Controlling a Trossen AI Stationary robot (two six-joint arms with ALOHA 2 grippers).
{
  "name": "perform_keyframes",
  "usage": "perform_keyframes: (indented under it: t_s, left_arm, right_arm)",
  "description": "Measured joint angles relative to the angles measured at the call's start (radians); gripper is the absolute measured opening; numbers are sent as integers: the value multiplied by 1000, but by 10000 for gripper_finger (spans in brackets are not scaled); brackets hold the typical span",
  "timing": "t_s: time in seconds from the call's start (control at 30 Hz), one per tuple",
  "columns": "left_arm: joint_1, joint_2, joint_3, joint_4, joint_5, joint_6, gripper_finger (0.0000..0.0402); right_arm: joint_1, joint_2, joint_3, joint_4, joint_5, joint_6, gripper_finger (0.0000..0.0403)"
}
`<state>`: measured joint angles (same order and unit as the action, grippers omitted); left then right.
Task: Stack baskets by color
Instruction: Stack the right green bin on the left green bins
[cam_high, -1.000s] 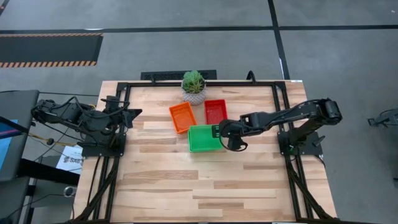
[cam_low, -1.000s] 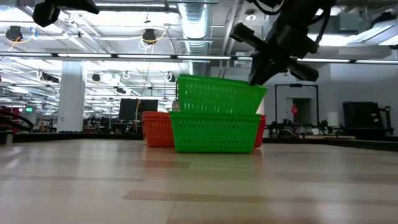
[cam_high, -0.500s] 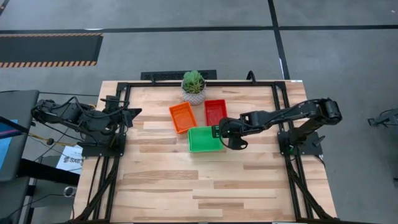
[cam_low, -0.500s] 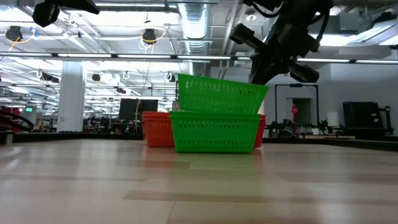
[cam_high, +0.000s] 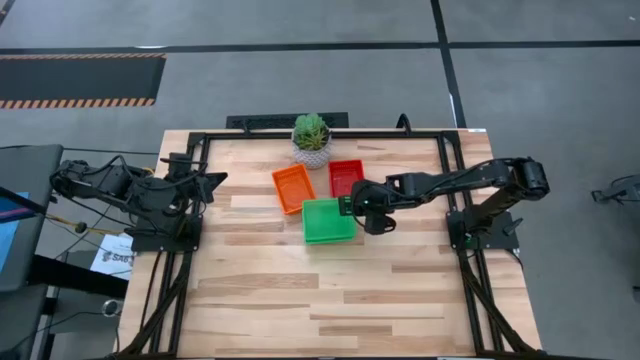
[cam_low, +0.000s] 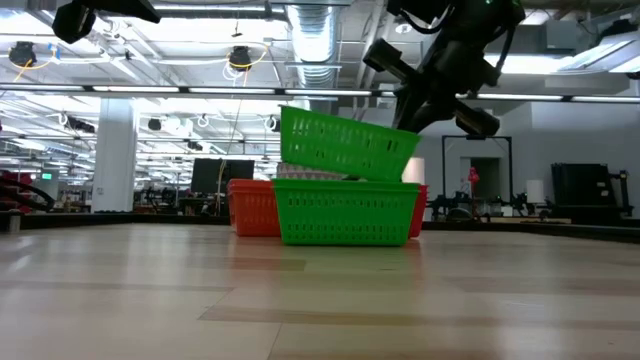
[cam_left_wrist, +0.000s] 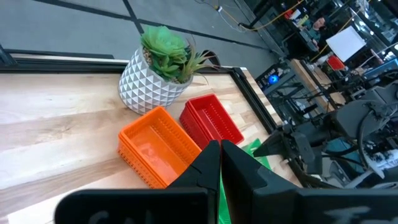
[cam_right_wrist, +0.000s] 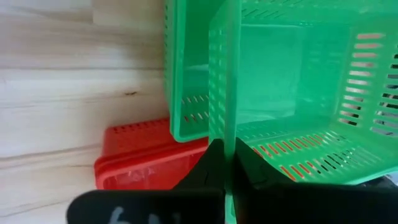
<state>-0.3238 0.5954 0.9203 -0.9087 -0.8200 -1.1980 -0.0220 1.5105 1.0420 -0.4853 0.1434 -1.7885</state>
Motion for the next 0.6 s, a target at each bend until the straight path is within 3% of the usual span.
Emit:
perform_keyframes:
  t_s: [0.6]
  left_arm:
    - [0,0,0,0,0,-3,0]
  right_arm:
    - [9,114,0,43,16,0,28]
